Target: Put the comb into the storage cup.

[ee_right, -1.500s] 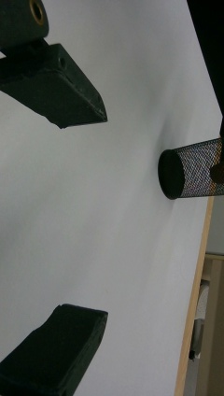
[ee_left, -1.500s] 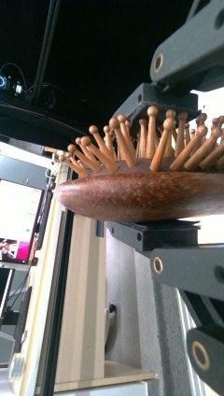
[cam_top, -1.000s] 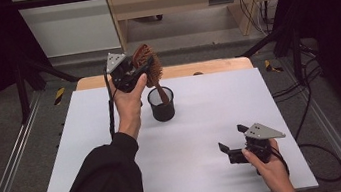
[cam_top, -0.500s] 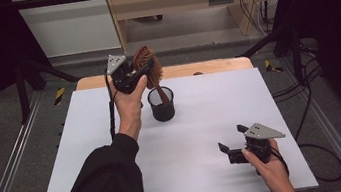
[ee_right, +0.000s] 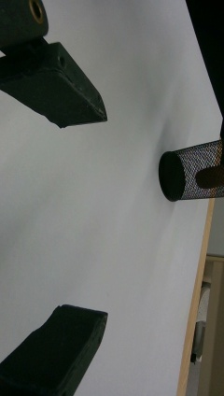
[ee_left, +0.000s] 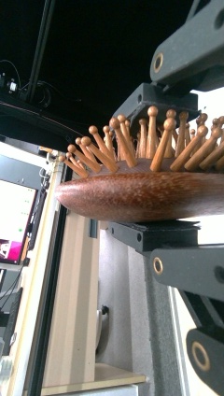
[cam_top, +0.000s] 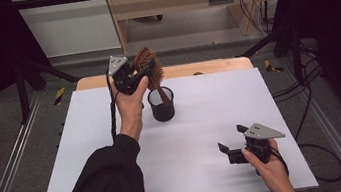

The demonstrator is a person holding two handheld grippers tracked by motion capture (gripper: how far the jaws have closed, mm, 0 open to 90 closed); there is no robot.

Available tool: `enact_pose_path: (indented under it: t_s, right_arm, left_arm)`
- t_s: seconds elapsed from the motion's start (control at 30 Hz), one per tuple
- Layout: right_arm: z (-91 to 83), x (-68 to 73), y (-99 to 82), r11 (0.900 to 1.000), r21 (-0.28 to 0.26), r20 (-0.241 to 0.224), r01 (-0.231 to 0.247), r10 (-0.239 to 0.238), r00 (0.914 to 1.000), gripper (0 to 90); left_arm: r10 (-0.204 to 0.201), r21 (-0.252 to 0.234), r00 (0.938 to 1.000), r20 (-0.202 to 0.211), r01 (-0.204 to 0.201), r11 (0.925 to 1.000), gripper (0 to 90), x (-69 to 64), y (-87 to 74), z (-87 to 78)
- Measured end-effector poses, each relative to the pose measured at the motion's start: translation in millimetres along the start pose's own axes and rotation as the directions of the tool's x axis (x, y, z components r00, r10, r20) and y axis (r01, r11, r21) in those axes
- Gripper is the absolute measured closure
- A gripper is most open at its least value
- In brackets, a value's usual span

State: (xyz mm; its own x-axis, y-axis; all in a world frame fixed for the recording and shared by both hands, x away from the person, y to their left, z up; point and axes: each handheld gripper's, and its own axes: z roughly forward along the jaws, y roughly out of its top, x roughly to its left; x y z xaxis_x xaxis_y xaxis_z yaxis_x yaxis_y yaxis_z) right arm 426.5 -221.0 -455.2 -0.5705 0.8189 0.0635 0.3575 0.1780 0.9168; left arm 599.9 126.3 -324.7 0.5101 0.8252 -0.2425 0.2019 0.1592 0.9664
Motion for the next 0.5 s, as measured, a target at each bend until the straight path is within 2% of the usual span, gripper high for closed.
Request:
enact_pose_path:
  t_s: [0.5]
  right_arm:
    - [0.4,0.0,-0.2,1.0,0.0,0.0,0.001,-0.001,1.0,5.8]
  left_arm:
    - [-0.034,0.006,0.9994,-0.004,0.034,0.9994,50.8,2.7,-12.9,2.9]
